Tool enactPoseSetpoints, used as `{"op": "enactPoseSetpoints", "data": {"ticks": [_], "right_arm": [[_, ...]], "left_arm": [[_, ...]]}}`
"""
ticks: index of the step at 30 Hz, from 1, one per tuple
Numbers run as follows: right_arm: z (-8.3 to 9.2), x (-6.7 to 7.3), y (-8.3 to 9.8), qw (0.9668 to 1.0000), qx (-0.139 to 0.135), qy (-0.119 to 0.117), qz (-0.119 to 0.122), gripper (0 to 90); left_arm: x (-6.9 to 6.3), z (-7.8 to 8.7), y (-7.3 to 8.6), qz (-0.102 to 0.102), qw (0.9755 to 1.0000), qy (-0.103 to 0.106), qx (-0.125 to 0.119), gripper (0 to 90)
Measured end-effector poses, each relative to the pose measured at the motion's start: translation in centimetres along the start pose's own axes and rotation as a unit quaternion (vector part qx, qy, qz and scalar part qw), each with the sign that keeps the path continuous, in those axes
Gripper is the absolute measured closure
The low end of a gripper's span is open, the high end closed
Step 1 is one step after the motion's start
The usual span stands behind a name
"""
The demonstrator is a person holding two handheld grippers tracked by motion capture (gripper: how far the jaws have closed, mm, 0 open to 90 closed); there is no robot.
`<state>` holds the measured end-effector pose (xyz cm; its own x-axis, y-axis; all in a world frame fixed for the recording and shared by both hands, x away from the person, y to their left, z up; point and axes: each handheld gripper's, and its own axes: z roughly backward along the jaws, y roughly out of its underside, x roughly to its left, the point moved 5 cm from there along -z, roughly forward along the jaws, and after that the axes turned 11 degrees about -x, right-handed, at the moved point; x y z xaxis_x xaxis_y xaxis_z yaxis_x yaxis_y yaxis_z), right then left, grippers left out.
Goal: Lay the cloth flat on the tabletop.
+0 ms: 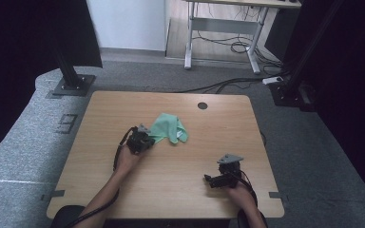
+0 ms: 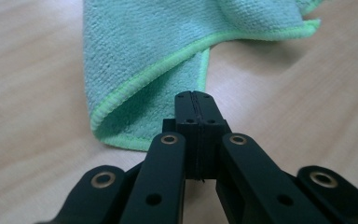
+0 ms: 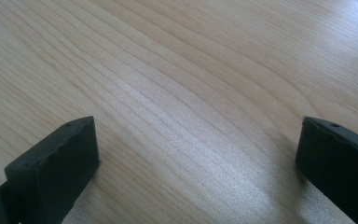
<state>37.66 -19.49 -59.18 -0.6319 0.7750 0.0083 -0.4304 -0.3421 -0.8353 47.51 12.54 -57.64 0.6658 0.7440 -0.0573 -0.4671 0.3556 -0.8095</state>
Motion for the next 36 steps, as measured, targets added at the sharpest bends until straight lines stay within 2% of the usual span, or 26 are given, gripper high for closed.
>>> {"op": "enactPoseSetpoints", "data": {"ticks": [13,19,25,27,28,29,30,32,34,36], "right_arm": [[0.0,0.0,0.0,1.0,0.0,0.0,0.001,0.0],[0.0,0.0,0.0,1.0,0.0,0.0,0.001,0.0],[0.0,0.0,0.0,1.0,0.0,0.0,0.001,0.0],[0.0,0.0,0.0,1.0,0.0,0.0,0.001,0.0],[0.0,0.0,0.0,1.0,0.0,0.0,0.001,0.0],[0.0,0.0,0.0,1.0,0.0,0.0,0.001,0.0],[0.0,0.0,0.0,1.0,0.0,0.0,0.001,0.0],[0.0,0.0,0.0,1.0,0.0,0.0,0.0,0.0],[0.0,0.0,0.0,1.0,0.0,0.0,0.0,0.0],[0.0,0.0,0.0,1.0,0.0,0.0,0.001,0.0]], "left_arm": [[-3.8,3.2,2.6,-0.017,0.9996,0.024,-0.003,89.9],[-5.3,4.8,3.9,-0.018,0.9992,0.036,0.0,89.7],[-6.8,6.3,5.1,-0.025,0.999,0.038,0.0,89.3],[-6.8,6.3,5.1,-0.024,0.999,0.038,0.0,87.5],[-6.5,6.3,5.0,-0.016,0.999,0.042,0.001,84.4],[-6.5,6.3,4.9,-0.015,0.9988,0.046,0.003,77.2],[-6.7,6.3,4.7,-0.021,0.9987,0.045,0.005,71.2],[-7.2,6.3,4.1,-0.037,0.9984,0.041,-0.003,65.5],[-7.6,6.3,3.6,-0.04,0.9982,0.044,-0.01,61.6],[-8.7,5.9,1.8,-0.059,0.9966,0.053,-0.02,60.2]]}}
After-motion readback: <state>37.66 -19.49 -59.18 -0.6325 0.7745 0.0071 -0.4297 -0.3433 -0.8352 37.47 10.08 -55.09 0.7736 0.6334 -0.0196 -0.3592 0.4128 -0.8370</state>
